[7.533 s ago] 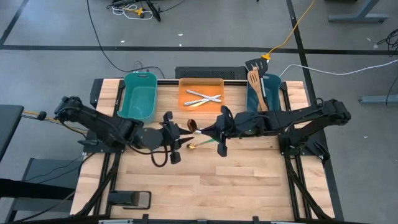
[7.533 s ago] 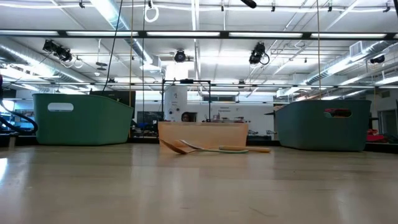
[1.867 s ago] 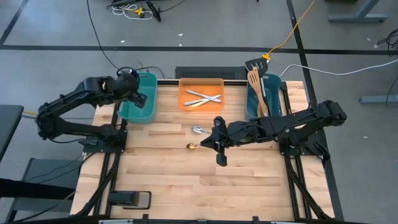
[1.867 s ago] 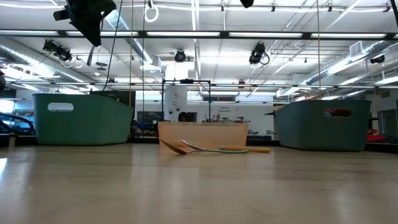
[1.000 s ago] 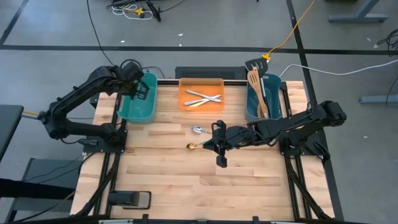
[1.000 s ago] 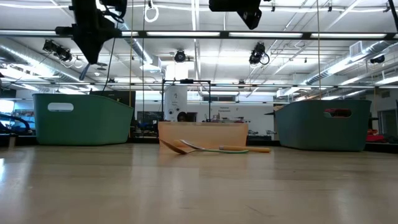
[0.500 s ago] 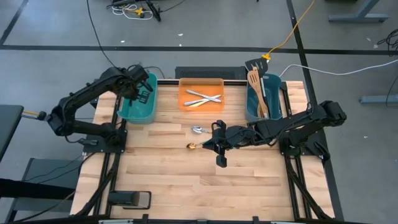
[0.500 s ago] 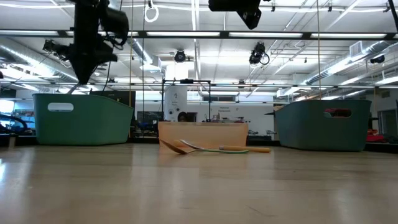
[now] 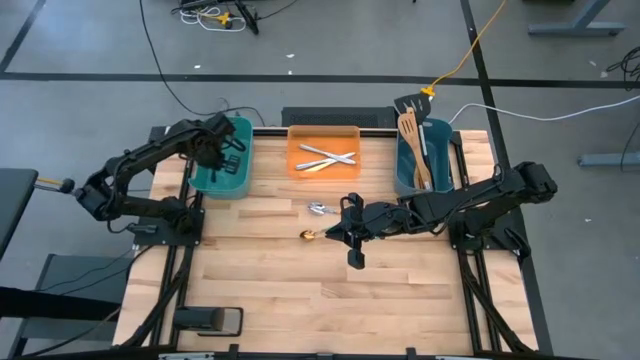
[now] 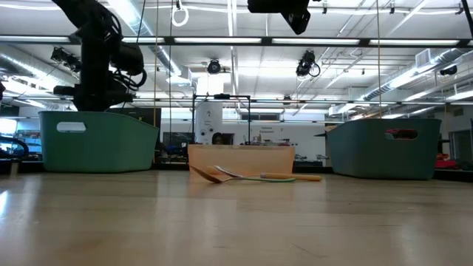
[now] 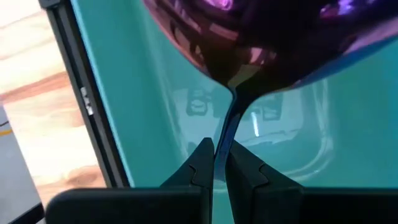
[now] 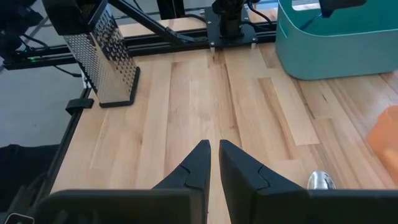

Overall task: Pick & Place Kitchen Items
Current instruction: Put the blue spoon into the green bin

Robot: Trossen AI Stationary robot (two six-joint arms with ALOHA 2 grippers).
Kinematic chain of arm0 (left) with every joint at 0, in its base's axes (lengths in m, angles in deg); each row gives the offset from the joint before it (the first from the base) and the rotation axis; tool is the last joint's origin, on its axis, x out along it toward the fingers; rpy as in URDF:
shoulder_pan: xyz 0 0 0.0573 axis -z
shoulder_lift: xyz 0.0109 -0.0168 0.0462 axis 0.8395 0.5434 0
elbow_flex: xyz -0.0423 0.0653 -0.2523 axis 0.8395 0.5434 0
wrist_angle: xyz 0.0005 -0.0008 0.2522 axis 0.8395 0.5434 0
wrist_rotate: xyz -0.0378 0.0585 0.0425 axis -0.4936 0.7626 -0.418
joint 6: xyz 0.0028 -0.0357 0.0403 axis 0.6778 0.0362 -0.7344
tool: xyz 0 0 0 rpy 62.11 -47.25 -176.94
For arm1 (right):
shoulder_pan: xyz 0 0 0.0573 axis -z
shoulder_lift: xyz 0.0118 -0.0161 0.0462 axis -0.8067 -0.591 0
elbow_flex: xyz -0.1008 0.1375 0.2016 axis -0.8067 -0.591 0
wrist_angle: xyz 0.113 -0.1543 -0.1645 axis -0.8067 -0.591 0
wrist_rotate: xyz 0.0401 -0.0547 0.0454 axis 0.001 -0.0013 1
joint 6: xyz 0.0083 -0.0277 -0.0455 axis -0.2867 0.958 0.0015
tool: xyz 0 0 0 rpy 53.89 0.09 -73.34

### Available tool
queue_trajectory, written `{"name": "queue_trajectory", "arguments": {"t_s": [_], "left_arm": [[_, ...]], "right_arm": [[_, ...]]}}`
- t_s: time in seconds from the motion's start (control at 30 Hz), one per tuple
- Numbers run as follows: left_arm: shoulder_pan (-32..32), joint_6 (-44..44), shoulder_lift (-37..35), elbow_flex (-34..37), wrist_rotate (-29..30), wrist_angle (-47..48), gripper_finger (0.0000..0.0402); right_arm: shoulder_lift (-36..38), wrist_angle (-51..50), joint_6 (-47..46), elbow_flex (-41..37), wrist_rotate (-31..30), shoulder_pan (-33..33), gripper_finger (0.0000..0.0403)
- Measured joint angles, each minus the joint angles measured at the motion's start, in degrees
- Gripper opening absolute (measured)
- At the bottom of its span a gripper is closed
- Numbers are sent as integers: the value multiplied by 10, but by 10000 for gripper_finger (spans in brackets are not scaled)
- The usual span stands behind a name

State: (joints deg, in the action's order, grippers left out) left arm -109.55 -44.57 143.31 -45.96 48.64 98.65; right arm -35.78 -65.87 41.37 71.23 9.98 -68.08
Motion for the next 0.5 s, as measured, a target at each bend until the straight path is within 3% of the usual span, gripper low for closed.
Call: {"name": "queue_trajectory", "arguments": {"t_s": [0.5], "left_arm": [[-1, -2, 0, 1, -7, -3, 37]], "right_arm": [[0, 14, 12, 0, 0, 0, 45]]}}
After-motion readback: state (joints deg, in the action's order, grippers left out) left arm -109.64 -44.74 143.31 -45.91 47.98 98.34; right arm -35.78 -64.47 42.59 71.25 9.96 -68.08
